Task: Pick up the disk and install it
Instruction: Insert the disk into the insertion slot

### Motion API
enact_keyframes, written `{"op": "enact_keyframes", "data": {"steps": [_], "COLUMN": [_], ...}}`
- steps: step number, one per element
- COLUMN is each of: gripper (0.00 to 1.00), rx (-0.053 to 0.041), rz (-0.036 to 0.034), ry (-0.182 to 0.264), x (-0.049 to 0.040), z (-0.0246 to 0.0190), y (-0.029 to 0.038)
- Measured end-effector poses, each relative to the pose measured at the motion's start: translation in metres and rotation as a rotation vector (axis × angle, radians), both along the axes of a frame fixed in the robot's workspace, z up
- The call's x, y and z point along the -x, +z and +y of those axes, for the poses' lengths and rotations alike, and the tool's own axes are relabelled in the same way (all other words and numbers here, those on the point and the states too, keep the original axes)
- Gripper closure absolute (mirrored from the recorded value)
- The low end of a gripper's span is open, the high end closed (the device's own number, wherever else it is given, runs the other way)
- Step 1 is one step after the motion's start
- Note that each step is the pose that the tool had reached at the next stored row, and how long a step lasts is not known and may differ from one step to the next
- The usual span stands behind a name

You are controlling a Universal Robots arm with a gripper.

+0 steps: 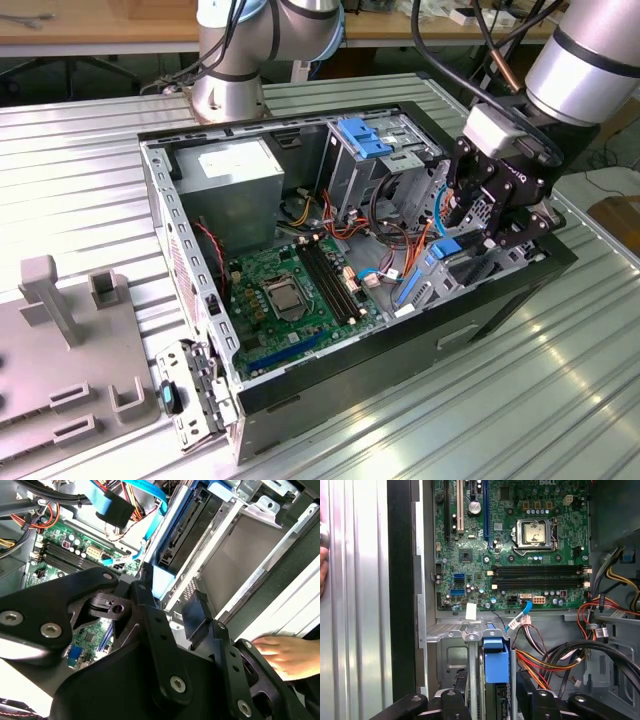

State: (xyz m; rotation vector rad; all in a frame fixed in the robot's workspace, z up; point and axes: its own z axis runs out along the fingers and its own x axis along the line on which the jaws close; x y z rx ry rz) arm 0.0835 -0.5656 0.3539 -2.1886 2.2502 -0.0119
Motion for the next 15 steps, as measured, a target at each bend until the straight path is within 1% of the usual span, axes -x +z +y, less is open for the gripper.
{"op": "enact_keyframes", "data": {"steps": [7,8,9,10,11,13,14,15], "gripper": [0.49,0.58,0.58,0.64,0.64,0.76,0.76,0.82], "rx": [0.0000,0.0000,0.0000,0.0000,0.0000,0.0000,-0.0001,0.0000], "rz": [0.0000,0.0000,0.0000,0.0000,0.0000,0.0000,0.0000,0.0000], "ry": [0.000,0.000,0.000,0.000,0.000,0.000,0.000,0.000], "x": [0.0000,0.0000,0.0000,0.0000,0.0000,0.0000,0.0000,0.0000], "z": [0.0000,0.0000,0.0000,0.0000,0.0000,0.0000,0.0000,0.0000], "y": [-0.0004,-0.0005,-0.0005,-0.0005,-0.0006,-0.0007,-0.0007,-0.0007]}}
